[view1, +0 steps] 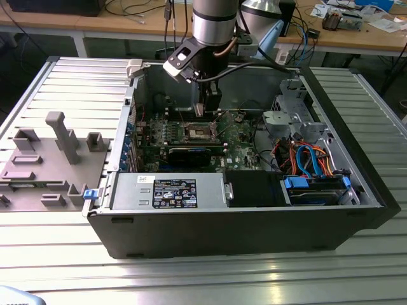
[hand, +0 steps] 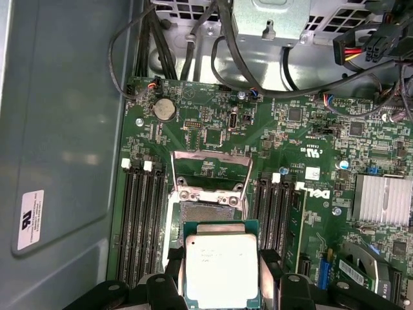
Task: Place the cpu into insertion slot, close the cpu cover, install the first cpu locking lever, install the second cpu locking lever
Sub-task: 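Place the cpu into insertion slot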
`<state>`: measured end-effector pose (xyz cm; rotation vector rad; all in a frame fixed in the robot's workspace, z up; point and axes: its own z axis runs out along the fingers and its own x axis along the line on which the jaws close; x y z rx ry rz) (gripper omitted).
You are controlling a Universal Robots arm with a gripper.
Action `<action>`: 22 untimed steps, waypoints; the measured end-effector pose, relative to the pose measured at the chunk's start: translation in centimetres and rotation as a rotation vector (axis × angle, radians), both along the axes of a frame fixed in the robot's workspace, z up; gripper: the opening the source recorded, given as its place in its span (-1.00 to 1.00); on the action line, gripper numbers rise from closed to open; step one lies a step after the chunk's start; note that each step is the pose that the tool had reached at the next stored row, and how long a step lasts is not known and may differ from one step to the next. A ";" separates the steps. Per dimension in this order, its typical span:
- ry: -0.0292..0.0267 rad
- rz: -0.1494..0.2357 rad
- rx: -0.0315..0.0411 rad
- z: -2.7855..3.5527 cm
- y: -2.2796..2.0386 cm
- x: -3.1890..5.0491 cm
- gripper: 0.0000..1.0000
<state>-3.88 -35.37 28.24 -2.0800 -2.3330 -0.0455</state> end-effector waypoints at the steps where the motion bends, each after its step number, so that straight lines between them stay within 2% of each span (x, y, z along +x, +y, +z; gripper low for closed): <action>1: 0.0000 0.000 0.0000 -0.03 0.00 0.00 0.09; 22: 0.0000 0.000 0.0000 -0.66 0.00 0.00 0.09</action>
